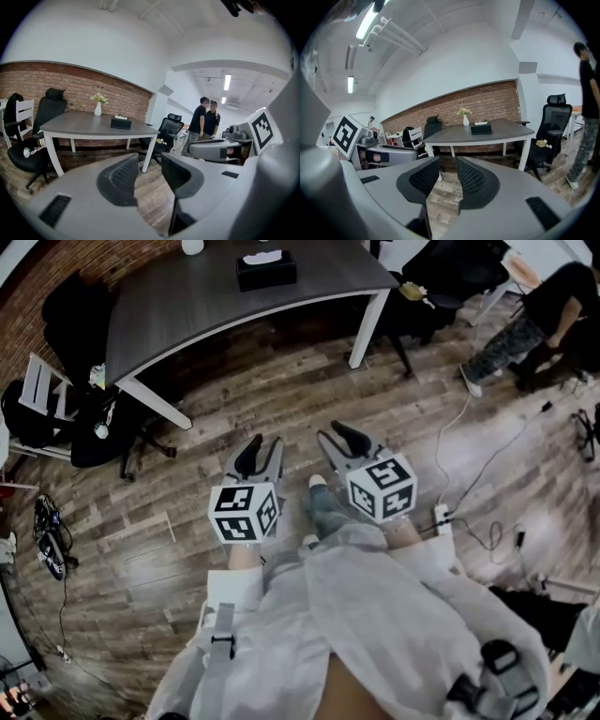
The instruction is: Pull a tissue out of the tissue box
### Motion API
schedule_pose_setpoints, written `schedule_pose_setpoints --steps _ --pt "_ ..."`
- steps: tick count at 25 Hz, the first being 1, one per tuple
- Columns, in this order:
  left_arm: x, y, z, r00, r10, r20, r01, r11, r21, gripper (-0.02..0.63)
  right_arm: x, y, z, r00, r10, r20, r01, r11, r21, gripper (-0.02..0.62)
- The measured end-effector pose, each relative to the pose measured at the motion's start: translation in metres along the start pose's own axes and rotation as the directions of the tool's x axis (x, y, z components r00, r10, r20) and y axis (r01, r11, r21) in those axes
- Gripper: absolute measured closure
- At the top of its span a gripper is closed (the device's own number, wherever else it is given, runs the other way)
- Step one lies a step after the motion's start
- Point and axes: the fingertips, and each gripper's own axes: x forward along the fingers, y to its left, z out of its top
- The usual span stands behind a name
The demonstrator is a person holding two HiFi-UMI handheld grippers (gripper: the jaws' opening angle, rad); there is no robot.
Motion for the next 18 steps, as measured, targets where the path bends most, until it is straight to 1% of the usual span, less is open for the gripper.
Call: schedule_pose_setpoints --steps 7,12,15,18 --pt "0.067 0.024 0.063 0.999 0.024 0.032 -0.025 1.0 0.011 0.469 0.055 -0.063 0.057 0.999 0.024 0.042 -0.024 1.0 -0.012 0.495" --pt "0.112 0.032 0.094 0.998 0.042 0.052 -0.043 0.999 0.024 0.469 0.084 -0.101 0.079 0.997 0.052 0.053 -0.051 0.998 -0.021 0.495" --pt "0.134 0.039 0.103 0.997 0.053 0.049 -0.054 0.998 0.012 0.469 0.101 -0.116 0.088 0.997 0.07 0.037 -0.069 0.997 -0.036 0.495" --pt "0.148 0.04 0.1 0.997 0.064 0.033 -0.063 0.998 -0.01 0.469 0.109 -0.128 0.089 0.996 0.085 0.012 -0.085 0.995 -0.047 0.495"
